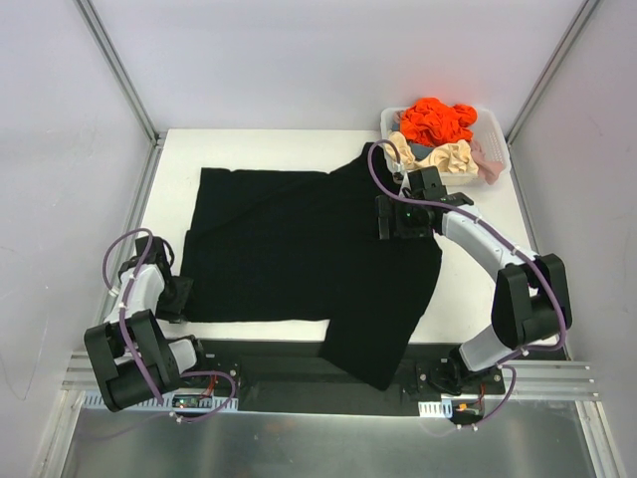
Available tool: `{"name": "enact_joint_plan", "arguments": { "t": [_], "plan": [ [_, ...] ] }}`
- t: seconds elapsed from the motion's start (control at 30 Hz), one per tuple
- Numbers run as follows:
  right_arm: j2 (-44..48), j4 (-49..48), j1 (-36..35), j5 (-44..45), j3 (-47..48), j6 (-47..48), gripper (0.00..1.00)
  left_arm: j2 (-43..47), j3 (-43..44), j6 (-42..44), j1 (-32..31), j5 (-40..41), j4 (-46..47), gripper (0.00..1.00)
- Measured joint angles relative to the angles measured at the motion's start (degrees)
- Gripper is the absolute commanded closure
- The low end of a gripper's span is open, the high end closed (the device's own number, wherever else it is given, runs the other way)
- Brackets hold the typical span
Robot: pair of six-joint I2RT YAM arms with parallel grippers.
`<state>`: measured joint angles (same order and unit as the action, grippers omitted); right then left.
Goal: Fold and stack the t-shirts
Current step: Fold the tshirt
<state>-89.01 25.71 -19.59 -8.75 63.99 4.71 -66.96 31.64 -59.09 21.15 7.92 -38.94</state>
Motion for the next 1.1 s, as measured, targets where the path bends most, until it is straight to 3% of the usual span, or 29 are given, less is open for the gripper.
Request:
{"name": "enact_joint_plan", "arguments": {
  "t": [0.2, 0.3, 0.33, 0.4, 0.6, 0.87, 1.1],
  "plan": [
    [-0.52, 0.26, 0.00, 0.85, 0.52, -0.17, 0.03, -0.22, -0.02, 0.15, 1.09, -0.39, 0.26, 0.69],
    [-0.52, 0.28, 0.00, 0.85, 0.52, -0.24, 0.03, -0.22, 0.00, 0.24, 1.09, -0.79, 0.98, 0.84],
    [-0.50, 0.28, -0.04, 0.85, 0.52, -0.24, 0.03, -0.22, 0.00, 0.37, 1.09, -1.07, 1.33, 0.93],
    [-0.35, 0.33, -0.48, 1.07, 0.52, -0.20, 0.03, -0.22, -0.02, 0.57, 1.09, -1.75, 2.10, 1.00],
    [4.09, 1.64, -7.54, 2.97, -0.96, 2.03, 0.02, 0.44, -0.35, 1.57, 1.11, -2.91, 3.28, 1.00],
    [16.74, 5.97, -29.00, 2.78, -10.21, 4.00, 0.05, 2.99, -1.49, 3.37, 1.42, -3.82, 4.02, 1.00],
    [18.32, 9.53, -46.21, 0.94, -18.60, -0.72, 0.13, 4.83, -1.49, 4.48, 1.42, -4.44, 4.00, 1.00]
  ]
}}
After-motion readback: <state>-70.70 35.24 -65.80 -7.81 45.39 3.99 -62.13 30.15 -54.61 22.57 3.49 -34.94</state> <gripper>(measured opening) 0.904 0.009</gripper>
